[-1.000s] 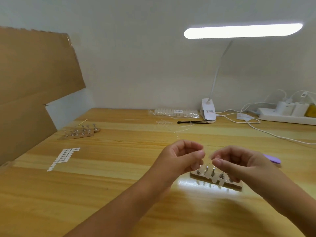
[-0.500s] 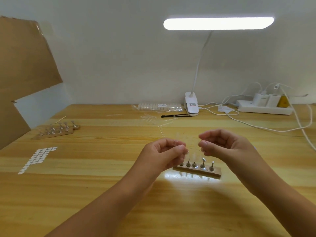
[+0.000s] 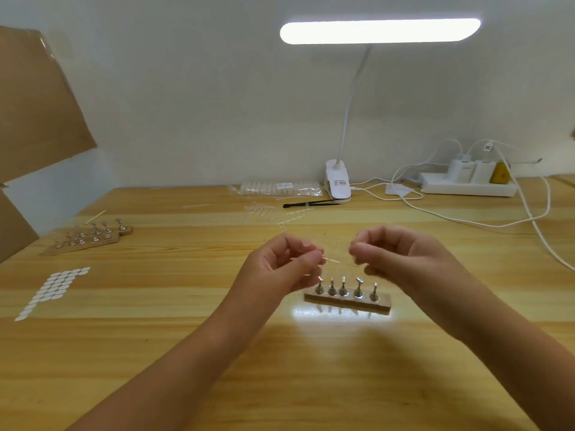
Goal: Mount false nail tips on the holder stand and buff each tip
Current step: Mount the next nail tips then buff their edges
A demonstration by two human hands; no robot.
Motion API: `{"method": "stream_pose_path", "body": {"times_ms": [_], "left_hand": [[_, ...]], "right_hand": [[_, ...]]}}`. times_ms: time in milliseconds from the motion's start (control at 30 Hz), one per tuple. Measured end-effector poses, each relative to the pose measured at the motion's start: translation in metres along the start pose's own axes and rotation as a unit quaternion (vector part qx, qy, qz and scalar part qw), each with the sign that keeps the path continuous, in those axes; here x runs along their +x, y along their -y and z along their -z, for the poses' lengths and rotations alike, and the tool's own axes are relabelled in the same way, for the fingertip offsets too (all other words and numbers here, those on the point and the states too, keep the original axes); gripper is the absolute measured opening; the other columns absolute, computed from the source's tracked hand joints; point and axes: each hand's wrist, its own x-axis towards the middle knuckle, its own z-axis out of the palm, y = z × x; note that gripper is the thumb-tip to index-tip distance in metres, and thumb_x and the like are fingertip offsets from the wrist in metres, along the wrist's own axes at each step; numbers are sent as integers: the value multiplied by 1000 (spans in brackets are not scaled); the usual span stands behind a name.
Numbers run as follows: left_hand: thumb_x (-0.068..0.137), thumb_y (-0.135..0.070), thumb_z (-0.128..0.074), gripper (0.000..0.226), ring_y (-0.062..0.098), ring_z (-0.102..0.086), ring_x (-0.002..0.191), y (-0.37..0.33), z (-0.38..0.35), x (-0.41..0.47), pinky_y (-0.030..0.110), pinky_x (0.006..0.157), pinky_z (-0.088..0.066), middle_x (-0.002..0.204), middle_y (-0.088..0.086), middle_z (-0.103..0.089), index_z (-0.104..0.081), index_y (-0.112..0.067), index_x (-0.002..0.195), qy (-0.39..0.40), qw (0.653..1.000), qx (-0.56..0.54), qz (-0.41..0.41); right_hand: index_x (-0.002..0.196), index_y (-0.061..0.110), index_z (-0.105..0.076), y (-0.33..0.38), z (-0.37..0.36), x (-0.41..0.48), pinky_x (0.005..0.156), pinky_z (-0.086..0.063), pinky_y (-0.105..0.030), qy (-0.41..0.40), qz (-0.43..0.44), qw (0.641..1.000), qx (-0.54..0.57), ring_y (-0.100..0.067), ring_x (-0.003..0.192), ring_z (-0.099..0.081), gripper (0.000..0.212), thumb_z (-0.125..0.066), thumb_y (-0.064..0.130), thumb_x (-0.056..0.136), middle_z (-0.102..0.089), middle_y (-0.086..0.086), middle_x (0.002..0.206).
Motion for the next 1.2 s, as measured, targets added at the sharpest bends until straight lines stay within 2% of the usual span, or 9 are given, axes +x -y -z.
{"method": "stream_pose_path", "body": {"times_ms": [133, 200, 267, 400, 633, 800, 933, 1067, 1200], "left_hand": [[84, -23, -74, 6, 19, -67, 93, -1, 0, -3, 33, 91, -55, 112, 15, -71, -70, -27, 83, 61, 997, 30, -43], [83, -25, -70, 6, 40, -62, 115, -2, 1, -3, 41, 101, -51, 125, 25, -64, -67, -21, 86, 110, 993, -33, 6], [85, -21, -66, 10, 44, -53, 126, -1, 3, -2, 40, 102, -51, 130, 24, -62, -62, -14, 91, 155, 983, -89, 45], [90, -16, -63, 11, 37, -58, 126, 0, 3, 0, 39, 98, -53, 131, 28, -60, -64, -8, 98, 189, 964, -170, 78], [90, -17, -62, 16, 41, -56, 127, 1, 2, 2, 38, 100, -53, 131, 35, -56, -73, -19, 79, 156, 959, -214, 107], [87, -16, -65, 7, 53, -42, 132, 3, 0, 1, 40, 99, -54, 138, 49, -33, -71, -15, 84, 146, 965, -180, 119], [89, -19, -65, 7, 49, -48, 129, 5, 1, 2, 35, 93, -55, 136, 38, -50, -72, -17, 87, 162, 964, -171, 124], [92, -17, -61, 15, 32, -63, 119, 3, 3, 5, 28, 86, -57, 137, 17, -60, -74, -15, 99, 169, 959, -200, 107], [85, -16, -64, 16, 22, -70, 98, 3, 6, 8, 24, 74, -59, 127, 15, -67, -78, -20, 79, 111, 960, -238, 102]], "right_hand": [[81, 17, -75, -2, 12, 4, 66, -55, -22, -35, -108, 979, 169, -8, 75, -64, 17, -73, 25, 67, -69, 1, 80], [82, 16, -75, -3, 13, 5, 71, -52, -24, -44, -103, 981, 157, -7, 79, -63, 21, -74, 27, 65, -69, 1, 83], [85, 16, -74, -2, 9, 5, 78, -49, -26, -20, -93, 990, 102, -8, 84, -63, 23, -74, 31, 67, -69, -1, 87], [89, 15, -72, -3, 4, 2, 81, -48, -25, -34, -64, 997, -1, -13, 89, -67, 27, -72, 36, 70, -74, -7, 93], [89, 20, -71, -3, 2, 1, 78, -57, -22, -62, 29, 989, -130, -10, 87, -70, 27, -72, 37, 68, -73, -1, 91], [86, 21, -68, -9, 6, 3, 79, -55, -24, -46, 87, 961, -258, -6, 89, -62, 13, -76, 26, 76, -64, 7, 93], [85, 17, -69, -8, 11, 4, 80, -55, -18, -29, 105, 958, -266, -5, 88, -62, 20, -71, 33, 74, -62, 5, 92], [83, 18, -69, -4, 31, 3, 80, -54, -17, -9, 100, 957, -273, -8, 87, -64, 30, -67, 44, 69, -64, 4, 91], [83, 22, -70, -12, 50, 2, 84, -55, -28, 24, 60, 939, -336, -8, 90, -62, 27, -69, 45, 68, -63, 9, 91]]}}
